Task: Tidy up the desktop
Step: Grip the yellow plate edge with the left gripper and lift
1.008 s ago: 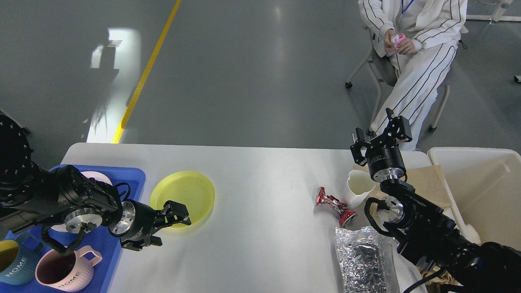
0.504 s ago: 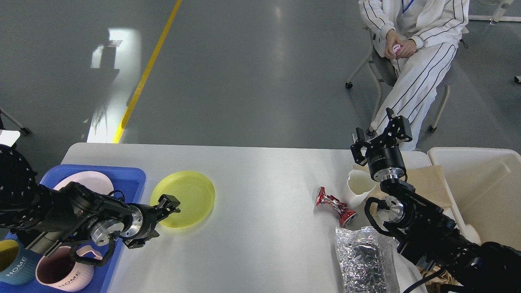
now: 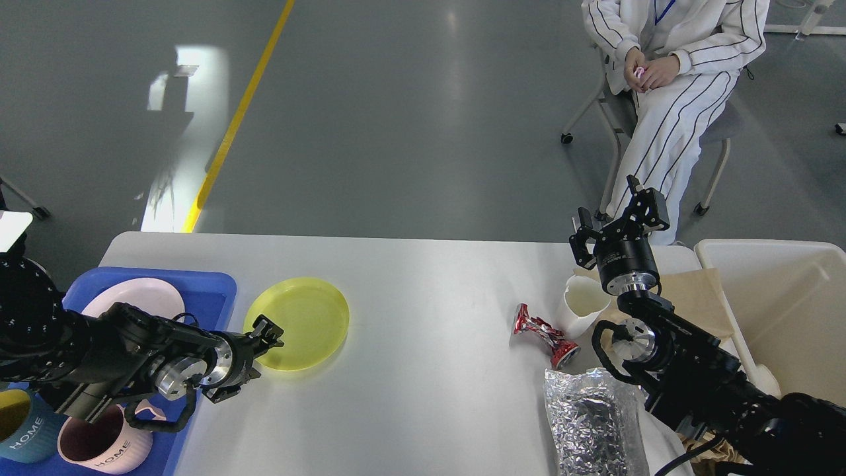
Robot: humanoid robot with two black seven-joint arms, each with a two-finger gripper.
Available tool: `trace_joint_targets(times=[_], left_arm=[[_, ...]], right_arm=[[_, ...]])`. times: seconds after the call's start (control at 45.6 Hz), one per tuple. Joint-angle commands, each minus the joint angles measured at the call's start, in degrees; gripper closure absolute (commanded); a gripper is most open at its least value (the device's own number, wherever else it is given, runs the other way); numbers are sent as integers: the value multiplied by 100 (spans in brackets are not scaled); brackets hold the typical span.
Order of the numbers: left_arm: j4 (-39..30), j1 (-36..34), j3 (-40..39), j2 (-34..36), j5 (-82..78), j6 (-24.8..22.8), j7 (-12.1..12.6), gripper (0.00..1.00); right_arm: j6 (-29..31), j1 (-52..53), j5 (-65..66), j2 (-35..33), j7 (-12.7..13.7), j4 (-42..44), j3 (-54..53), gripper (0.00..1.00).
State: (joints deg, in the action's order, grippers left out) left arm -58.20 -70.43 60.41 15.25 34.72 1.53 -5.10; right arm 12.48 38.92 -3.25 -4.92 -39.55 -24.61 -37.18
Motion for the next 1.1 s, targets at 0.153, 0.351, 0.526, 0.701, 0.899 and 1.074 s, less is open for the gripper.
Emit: trace_joint_targets(times=[0.153,0.351,0.526,0.701,0.899,1.074], left_arm=[[-7,-15,-3,-5,-9,5,0,67],[-7,-24,6,-5,-18,5,35,80],[-16,-24,32,-5,-35,-13,35,87],[-25,-24,32,-5,-35,-57,35,97],[-43,-24,23,4,-35,-57,9,100],[-69,-50,32,30,-35,-74,18,100]], right_arm=[[0,2,0,0,0,0,-8,0],[0,1,0,0,0,0,0,0],[0,2,0,0,0,0,-8,0],[0,2,0,0,0,0,1,0],[0,2,0,0,0,0,-8,0],[0,2,0,0,0,0,1,0]])
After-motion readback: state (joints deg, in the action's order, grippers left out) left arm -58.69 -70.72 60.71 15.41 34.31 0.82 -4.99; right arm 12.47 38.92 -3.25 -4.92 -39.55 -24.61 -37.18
